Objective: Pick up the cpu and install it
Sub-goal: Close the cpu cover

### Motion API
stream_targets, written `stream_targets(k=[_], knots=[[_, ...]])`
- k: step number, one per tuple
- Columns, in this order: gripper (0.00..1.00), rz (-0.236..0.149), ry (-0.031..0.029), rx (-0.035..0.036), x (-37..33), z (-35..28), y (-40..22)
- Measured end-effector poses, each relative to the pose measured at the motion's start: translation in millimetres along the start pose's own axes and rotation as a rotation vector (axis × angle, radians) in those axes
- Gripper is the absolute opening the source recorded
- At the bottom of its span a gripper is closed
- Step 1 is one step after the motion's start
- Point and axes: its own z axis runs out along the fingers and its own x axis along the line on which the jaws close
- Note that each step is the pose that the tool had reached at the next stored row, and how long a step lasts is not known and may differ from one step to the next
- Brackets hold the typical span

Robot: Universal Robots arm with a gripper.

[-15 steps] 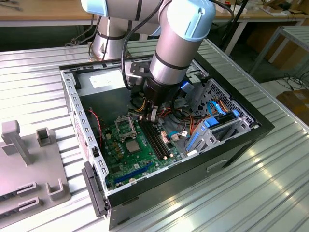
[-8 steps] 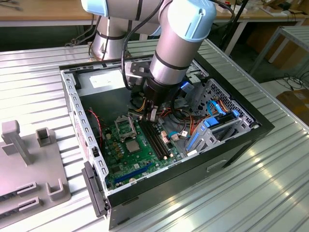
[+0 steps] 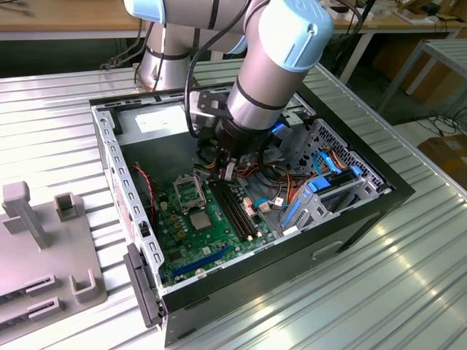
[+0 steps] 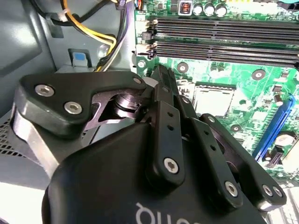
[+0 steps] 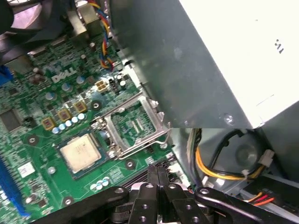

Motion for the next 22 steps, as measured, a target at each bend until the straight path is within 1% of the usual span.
stream_targets(k=[7, 9, 11, 12, 14, 15, 18, 19, 20, 22], knots=[[0.11, 0.000, -0.0003, -0.0002, 0.0, 0.0, -0.1], [0.11, 0.000, -0.0019, -0.0012, -0.2, 0.2, -0.3], [0.11, -0.001, -0.0078, -0.0047, -0.8, 0.5, -1.5], [0.11, -0.001, -0.0122, -0.0076, -1.2, 1.2, -2.5], [0.11, -0.001, -0.0181, -0.0108, -1.2, 2.9, -2.9], [0.11, -0.002, -0.0230, -0.0137, -1.0, 4.1, -3.1], [0.11, -0.004, -0.0496, -0.0288, -0.7, 7.0, -3.5], [0.11, -0.004, -0.0558, -0.0322, -0.6, 8.5, -3.6], [0.11, -0.004, -0.0569, -0.0327, -0.5, 9.9, -3.8], [0.11, -0.004, -0.0568, -0.0329, 0.1, 13.6, -4.3]])
